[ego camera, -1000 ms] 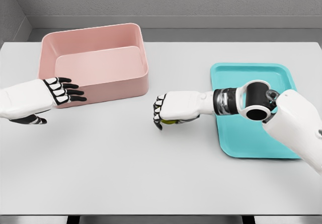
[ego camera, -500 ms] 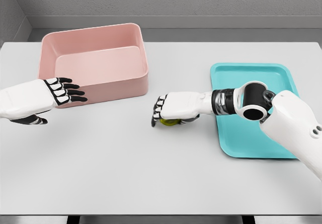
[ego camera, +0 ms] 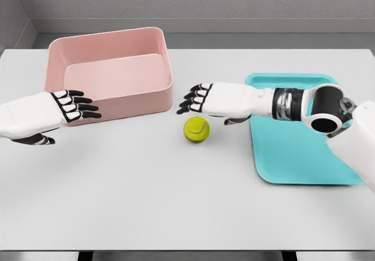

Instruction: Put the tennis from the blue tray into the pink basket with both arms

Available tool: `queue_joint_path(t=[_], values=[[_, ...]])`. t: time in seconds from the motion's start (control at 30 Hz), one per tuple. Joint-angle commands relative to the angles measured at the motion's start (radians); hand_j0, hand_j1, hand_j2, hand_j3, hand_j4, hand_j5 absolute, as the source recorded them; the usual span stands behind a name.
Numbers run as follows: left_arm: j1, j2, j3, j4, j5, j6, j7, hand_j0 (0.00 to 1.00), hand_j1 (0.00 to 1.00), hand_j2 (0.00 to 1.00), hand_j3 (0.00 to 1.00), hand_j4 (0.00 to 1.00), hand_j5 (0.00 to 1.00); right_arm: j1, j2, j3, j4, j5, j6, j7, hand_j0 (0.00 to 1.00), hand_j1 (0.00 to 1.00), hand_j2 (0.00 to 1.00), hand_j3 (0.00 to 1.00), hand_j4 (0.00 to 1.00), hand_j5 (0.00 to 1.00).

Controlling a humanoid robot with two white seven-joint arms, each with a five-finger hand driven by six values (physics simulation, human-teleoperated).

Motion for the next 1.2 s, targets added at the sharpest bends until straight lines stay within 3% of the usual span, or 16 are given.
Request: queue_joint_path(t=[0.0, 0.03, 0.17, 0.27, 0.33, 0.4, 0.57, 0.8, 0.97, 1.17], values=[[0.0, -0.005, 0.0, 0.001, 0.005, 0.001, 0.001, 1.0, 1.0, 1.0, 1.0, 1.0, 1.0, 0.005, -0.037, -0.21, -0.082, -0.038, 0.004, -0.001, 1.0, 1.0, 1.0, 1.0, 1.0, 1.0], [-0.002, -0.013, 0.0, 0.0, 0.002, 0.001, -0.001, 1.0, 1.0, 1.0, 1.0, 1.0, 1.0, 0.032, -0.076, -0.273, -0.093, -0.073, 0.004, -0.001, 1.0, 1.0, 1.0, 1.0, 1.0, 1.0], [-0.005, -0.1, -0.001, -0.002, -0.069, 0.001, -0.001, 1.0, 1.0, 1.0, 1.0, 1.0, 1.0, 0.285, -0.152, -0.584, -0.153, -0.259, 0.004, -0.001, 1.0, 1.0, 1.0, 1.0, 1.0, 1.0], [-0.009, -0.157, -0.015, -0.013, -0.11, 0.001, -0.003, 1.0, 1.0, 1.0, 1.0, 1.0, 1.0, 0.482, -0.153, -0.684, -0.153, -0.345, 0.004, -0.001, 1.0, 1.0, 1.0, 1.0, 1.0, 1.0], [-0.014, -0.178, -0.024, -0.022, -0.113, 0.001, -0.038, 1.0, 1.0, 1.0, 1.0, 1.0, 1.0, 0.534, -0.148, -0.707, -0.151, -0.394, 0.004, -0.001, 1.0, 1.0, 1.0, 1.0, 1.0, 1.0], [-0.017, -0.201, -0.029, -0.022, -0.129, 0.001, -0.058, 1.0, 1.0, 1.0, 1.0, 1.0, 1.0, 0.566, -0.14, -0.728, -0.142, -0.397, 0.004, -0.001, 1.0, 1.0, 1.0, 1.0, 1.0, 1.0], [-0.115, -0.284, -0.124, -0.02, -0.195, 0.001, -0.059, 1.0, 1.0, 1.0, 1.0, 1.0, 1.0, 0.578, -0.108, -0.75, -0.141, -0.417, 0.004, -0.001, 1.0, 1.0, 1.0, 1.0, 1.0, 1.0], [-0.288, -0.369, -0.31, -0.008, -0.207, 0.001, -0.059, 1.0, 1.0, 1.0, 1.0, 1.0, 1.0, 0.578, -0.103, -0.75, -0.141, -0.417, 0.004, -0.001, 1.0, 1.0, 1.0, 1.0, 1.0, 1.0], [-0.393, -0.45, -0.426, 0.053, -0.204, 0.001, -0.059, 1.0, 1.0, 1.0, 1.0, 1.0, 1.0, 0.578, -0.103, -0.75, -0.141, -0.417, 0.004, -0.001, 1.0, 1.0, 1.0, 1.0, 1.0, 1.0], [-0.449, -0.493, -0.489, 0.089, -0.196, 0.001, -0.062, 1.0, 1.0, 1.0, 1.0, 1.0, 1.0, 0.578, -0.103, -0.75, -0.144, -0.418, 0.004, -0.001, 1.0, 1.0, 1.0, 1.0, 1.0, 1.0]])
